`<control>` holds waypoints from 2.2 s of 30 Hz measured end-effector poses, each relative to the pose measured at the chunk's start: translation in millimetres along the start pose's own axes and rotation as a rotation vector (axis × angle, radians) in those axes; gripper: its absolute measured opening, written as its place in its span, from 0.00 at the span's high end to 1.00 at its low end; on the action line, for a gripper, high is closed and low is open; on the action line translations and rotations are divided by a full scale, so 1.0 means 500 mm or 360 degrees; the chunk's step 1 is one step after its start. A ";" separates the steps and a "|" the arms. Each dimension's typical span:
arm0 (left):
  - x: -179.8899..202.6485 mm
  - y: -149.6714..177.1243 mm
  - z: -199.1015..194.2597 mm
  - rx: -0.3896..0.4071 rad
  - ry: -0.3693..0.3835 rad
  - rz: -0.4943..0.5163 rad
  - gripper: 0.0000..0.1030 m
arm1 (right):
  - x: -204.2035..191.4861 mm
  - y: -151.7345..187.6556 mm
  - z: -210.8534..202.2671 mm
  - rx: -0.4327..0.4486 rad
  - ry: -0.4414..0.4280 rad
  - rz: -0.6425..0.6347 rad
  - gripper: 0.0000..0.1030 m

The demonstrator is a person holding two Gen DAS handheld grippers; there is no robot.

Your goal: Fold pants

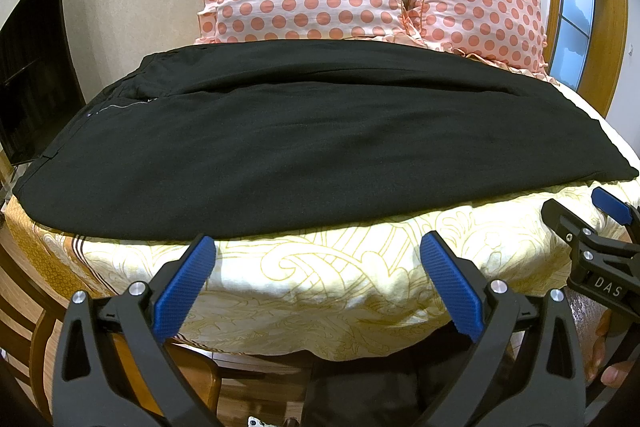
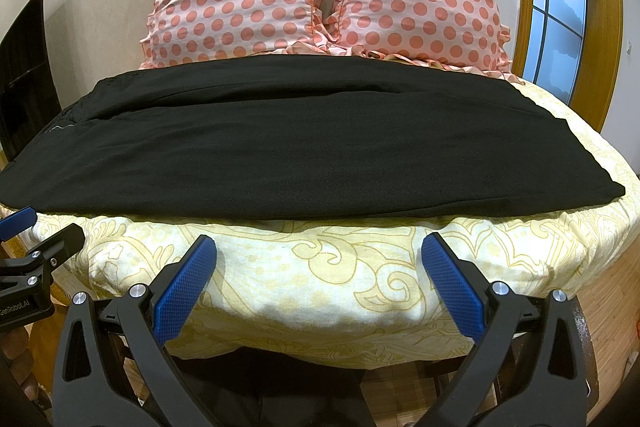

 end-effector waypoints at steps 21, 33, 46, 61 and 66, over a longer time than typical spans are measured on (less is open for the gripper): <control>-0.015 -0.032 -0.042 0.0081 0.0051 0.0002 0.02 | 0.020 -0.043 -0.031 0.0061 -0.0172 -0.0019 0.01; -0.052 -0.224 0.026 0.0207 -0.0083 -0.0088 0.02 | 0.317 -0.351 -0.001 0.0167 0.0316 0.0212 0.01; -0.051 -0.299 0.151 0.0153 -0.0120 -0.0139 0.02 | 0.708 -0.487 0.318 -0.0226 0.0854 0.0854 0.29; -0.064 -0.272 0.211 -0.0046 0.0018 -0.0240 0.02 | 0.768 -0.456 0.379 -0.0283 0.0935 0.0982 0.90; -0.061 -0.272 0.194 0.0008 -0.0032 -0.0204 0.02 | 0.736 -0.456 0.303 -0.0062 0.0681 0.1039 0.96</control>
Point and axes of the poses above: each gripper's, at about its wrist camera, not at the fingertips, and z roughly the way its jaws point, x to its right, y to its underside, the point moved 7 cm from there along z, roughly the way its jaws point, and after that the axes turned 13 degrees about -y, right-handed, at the moved point
